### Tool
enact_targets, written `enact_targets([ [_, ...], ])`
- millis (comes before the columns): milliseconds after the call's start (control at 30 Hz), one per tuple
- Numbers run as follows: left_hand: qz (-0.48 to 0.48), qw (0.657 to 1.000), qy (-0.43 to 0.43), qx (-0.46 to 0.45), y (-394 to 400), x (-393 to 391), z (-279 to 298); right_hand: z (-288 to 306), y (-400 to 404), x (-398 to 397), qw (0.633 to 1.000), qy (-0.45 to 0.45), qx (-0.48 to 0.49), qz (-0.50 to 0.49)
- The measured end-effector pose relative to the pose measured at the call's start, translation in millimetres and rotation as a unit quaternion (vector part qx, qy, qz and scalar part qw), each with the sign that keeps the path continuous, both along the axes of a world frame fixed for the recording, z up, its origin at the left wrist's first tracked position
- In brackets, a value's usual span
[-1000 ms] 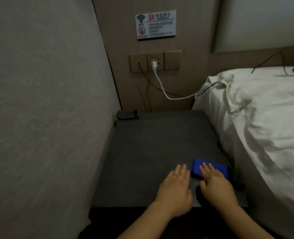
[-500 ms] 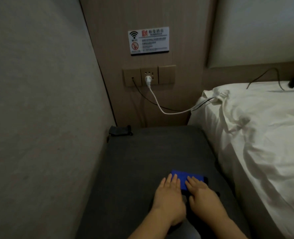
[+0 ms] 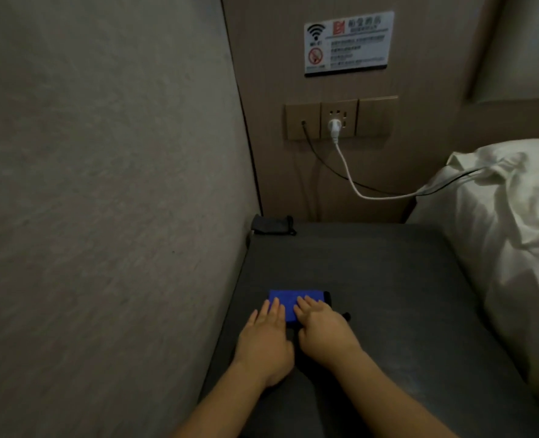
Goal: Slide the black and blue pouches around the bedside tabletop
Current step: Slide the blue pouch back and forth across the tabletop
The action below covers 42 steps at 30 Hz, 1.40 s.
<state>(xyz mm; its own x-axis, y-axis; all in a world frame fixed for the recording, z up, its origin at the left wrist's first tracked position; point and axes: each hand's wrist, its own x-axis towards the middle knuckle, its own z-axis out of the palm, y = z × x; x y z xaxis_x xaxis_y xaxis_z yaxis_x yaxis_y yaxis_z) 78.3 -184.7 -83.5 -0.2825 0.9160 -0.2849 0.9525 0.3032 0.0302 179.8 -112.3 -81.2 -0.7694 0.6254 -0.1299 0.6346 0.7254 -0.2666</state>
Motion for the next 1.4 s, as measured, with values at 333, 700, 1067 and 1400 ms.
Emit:
enact_targets([
  [333, 0.044, 0.998, -0.036, 0.011, -9.2, 18.4, -4.6, -9.5, -6.4, 14.2, 0.999, 0.026, -0.026, 0.018],
  [700, -0.036, 0.999, -0.025, 0.020, 73.8, 28.8, -9.1, -15.5, 63.5, 28.8, 0.996, 0.018, 0.015, -0.089],
  [1067, -0.017, 0.999, -0.035, 0.026, 134.4, -34.9, -8.0, -13.3, 124.1, -38.6, 0.996, 0.012, 0.017, -0.092],
  [1400, 0.038, 0.998, -0.015, 0.049, 139.5, -95.1, -14.8, -11.8, 132.1, -99.9, 0.999, 0.033, 0.022, -0.037],
])
